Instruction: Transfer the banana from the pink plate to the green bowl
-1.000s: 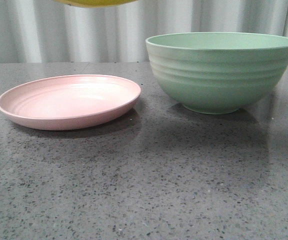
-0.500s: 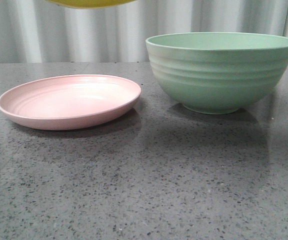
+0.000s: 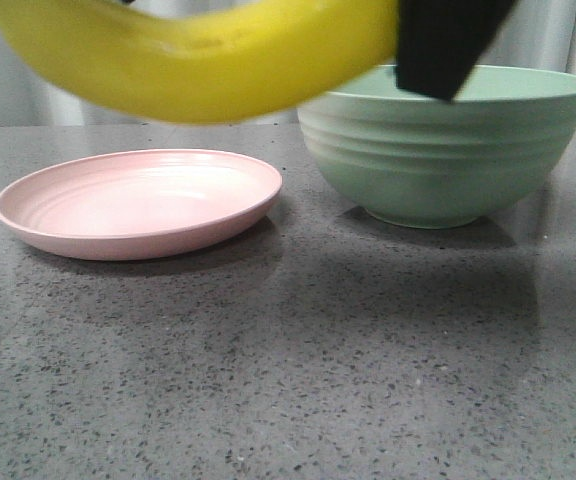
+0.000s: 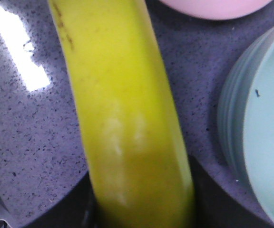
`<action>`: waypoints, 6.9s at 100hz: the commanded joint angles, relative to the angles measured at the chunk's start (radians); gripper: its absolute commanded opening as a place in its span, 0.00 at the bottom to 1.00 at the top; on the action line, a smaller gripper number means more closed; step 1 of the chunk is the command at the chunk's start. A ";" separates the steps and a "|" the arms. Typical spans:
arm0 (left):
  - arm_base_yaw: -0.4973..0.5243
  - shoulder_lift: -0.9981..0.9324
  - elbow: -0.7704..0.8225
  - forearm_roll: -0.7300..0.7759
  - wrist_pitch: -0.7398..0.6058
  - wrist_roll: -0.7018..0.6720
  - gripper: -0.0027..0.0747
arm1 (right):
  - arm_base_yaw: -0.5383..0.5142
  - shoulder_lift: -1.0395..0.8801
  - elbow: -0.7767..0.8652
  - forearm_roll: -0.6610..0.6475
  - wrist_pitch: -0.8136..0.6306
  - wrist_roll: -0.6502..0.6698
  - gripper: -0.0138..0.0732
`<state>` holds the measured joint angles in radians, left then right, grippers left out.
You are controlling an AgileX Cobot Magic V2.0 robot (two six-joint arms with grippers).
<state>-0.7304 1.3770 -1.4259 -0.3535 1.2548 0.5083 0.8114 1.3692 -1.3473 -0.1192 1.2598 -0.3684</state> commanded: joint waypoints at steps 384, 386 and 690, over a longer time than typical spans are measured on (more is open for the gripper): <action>-0.003 -1.193 1.070 -0.025 -0.909 -0.147 0.01 | -0.455 -1.392 0.772 -0.087 -0.709 0.421 0.07; -0.003 -1.193 1.071 -0.025 -0.909 -0.147 0.01 | -0.455 -1.392 0.772 -0.087 -0.709 0.421 0.07; 0.711 -1.413 1.452 0.300 -0.972 -0.508 0.01 | -0.950 -1.398 1.387 0.096 -1.092 0.421 0.07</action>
<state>-0.0221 -0.0046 0.0005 -0.0477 0.3212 0.0073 -0.1315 -0.0143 0.0134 -0.0163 0.1521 0.0544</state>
